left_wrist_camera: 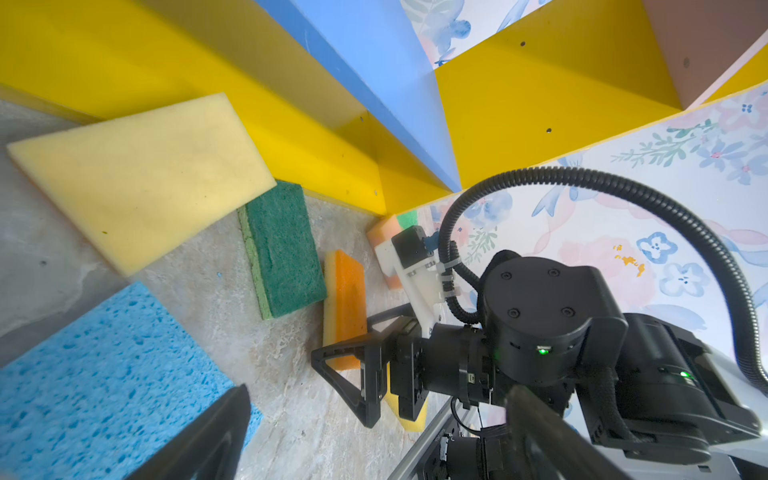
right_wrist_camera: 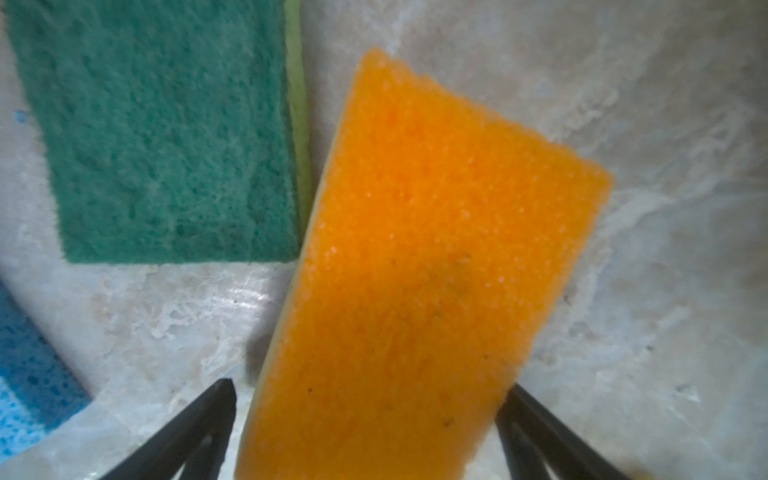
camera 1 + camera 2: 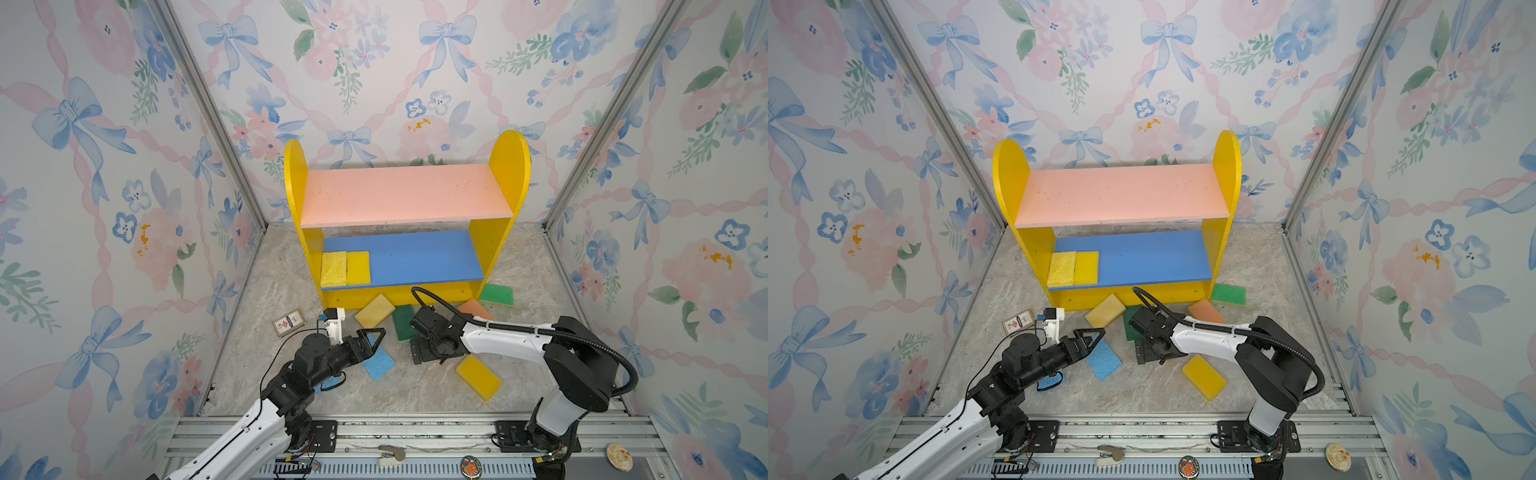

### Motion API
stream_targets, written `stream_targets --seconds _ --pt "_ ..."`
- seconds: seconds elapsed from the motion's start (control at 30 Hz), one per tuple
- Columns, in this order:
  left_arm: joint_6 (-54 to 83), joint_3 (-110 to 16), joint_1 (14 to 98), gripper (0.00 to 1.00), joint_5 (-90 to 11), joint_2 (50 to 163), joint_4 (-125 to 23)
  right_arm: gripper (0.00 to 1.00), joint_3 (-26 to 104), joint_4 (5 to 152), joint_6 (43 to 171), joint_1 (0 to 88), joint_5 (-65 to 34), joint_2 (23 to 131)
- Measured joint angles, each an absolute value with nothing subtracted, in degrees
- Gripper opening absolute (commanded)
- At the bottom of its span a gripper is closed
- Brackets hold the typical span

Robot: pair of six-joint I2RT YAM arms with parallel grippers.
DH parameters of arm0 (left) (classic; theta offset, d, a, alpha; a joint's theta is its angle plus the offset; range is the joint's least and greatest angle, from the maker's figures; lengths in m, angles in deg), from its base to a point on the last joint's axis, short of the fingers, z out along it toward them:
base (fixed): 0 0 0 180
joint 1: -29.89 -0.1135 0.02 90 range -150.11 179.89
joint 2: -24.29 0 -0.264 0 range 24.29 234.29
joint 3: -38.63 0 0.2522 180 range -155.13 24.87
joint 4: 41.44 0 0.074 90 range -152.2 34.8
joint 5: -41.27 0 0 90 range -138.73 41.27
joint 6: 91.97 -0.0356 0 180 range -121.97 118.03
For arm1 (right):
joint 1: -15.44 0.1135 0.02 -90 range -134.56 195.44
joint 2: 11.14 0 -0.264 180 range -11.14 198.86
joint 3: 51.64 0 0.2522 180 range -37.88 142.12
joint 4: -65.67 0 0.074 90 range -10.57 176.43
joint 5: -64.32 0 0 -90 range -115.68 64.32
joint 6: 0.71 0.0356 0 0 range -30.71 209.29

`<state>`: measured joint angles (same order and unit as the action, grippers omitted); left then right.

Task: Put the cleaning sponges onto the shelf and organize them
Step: 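Grasp the orange scrub sponge with the right gripper and lift it, then bring the orange sponge to the left gripper while the left grasps its edge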

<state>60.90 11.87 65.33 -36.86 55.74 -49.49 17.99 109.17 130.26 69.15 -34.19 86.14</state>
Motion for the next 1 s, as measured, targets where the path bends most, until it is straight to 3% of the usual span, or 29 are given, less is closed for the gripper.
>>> stream_targets --seconds 0.07,0.23,0.47,0.67,1.0 --pt "60.9 11.9 65.3 0.98 -36.7 55.8 -49.5 0.88 17.8 108.9 130.5 69.1 -34.5 86.2" --pt "60.9 11.9 65.2 0.98 -36.7 55.8 -49.5 0.58 17.0 108.3 131.0 69.1 -35.7 85.8" --pt "60.9 11.9 65.1 0.98 -36.5 56.9 -49.5 0.56 16.0 110.1 132.2 69.9 -36.9 82.8" --pt "61.2 11.9 65.7 0.98 -35.7 59.6 -47.5 0.56 15.7 114.0 130.7 70.7 -38.3 72.1" --pt "64.1 12.2 67.9 0.95 -34.1 67.6 -37.8 0.56 20.9 112.8 122.2 77.6 -31.3 66.5"
